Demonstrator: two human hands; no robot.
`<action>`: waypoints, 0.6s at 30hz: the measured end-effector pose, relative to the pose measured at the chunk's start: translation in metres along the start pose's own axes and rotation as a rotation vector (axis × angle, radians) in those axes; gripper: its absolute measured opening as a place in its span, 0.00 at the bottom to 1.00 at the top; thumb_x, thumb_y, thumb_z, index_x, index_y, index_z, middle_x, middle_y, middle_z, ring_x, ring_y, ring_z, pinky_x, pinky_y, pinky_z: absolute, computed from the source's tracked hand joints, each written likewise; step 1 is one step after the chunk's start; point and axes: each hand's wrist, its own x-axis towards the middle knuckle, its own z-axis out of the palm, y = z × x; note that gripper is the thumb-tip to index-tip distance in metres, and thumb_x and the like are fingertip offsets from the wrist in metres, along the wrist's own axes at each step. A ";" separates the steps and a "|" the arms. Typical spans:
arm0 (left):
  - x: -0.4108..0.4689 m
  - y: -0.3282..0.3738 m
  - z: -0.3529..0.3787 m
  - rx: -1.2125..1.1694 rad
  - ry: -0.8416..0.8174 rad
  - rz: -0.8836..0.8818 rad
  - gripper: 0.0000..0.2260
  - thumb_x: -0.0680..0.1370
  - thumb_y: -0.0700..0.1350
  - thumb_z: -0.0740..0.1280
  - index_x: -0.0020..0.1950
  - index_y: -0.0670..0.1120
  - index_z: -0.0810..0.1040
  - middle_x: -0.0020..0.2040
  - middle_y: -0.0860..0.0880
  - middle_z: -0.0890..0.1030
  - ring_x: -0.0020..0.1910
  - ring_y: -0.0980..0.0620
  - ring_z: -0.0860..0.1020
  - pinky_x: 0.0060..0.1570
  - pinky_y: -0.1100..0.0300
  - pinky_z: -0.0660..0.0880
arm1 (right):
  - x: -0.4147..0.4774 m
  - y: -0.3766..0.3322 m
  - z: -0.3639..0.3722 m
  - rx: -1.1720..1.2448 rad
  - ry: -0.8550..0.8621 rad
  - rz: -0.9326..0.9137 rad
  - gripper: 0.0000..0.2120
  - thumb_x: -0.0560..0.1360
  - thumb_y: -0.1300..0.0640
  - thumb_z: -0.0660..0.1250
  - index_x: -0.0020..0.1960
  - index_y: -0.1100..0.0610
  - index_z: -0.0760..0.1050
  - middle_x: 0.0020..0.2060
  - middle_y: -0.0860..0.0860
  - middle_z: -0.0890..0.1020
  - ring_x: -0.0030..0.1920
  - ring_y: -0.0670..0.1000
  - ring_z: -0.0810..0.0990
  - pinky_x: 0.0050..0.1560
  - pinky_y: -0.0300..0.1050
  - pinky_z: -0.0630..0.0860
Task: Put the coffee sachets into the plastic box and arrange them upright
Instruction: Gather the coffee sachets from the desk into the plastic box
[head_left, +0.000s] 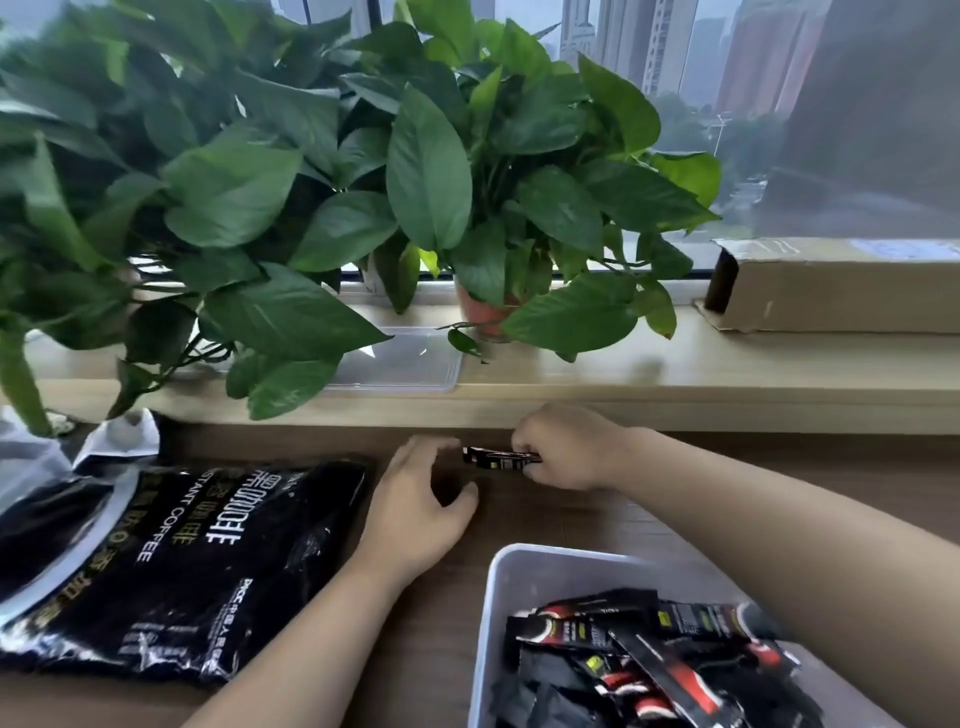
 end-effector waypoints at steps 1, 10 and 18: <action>0.000 -0.001 0.000 -0.007 0.000 -0.011 0.19 0.70 0.47 0.73 0.60 0.50 0.79 0.55 0.57 0.78 0.58 0.55 0.77 0.59 0.63 0.70 | -0.005 0.001 -0.001 -0.018 -0.014 0.001 0.06 0.74 0.54 0.69 0.45 0.57 0.79 0.44 0.54 0.83 0.46 0.58 0.79 0.42 0.47 0.74; -0.002 -0.001 -0.002 0.013 -0.020 -0.018 0.10 0.71 0.39 0.72 0.52 0.46 0.82 0.50 0.52 0.80 0.54 0.51 0.78 0.54 0.60 0.71 | -0.136 -0.009 -0.077 0.193 0.103 0.156 0.06 0.75 0.49 0.71 0.45 0.51 0.81 0.33 0.45 0.78 0.34 0.45 0.74 0.34 0.37 0.68; -0.025 0.014 -0.012 -0.196 0.083 -0.207 0.09 0.75 0.32 0.69 0.51 0.43 0.81 0.49 0.47 0.84 0.50 0.51 0.80 0.49 0.68 0.70 | -0.251 -0.044 -0.066 0.447 0.132 0.274 0.20 0.68 0.34 0.69 0.54 0.44 0.83 0.38 0.39 0.83 0.37 0.42 0.79 0.41 0.40 0.77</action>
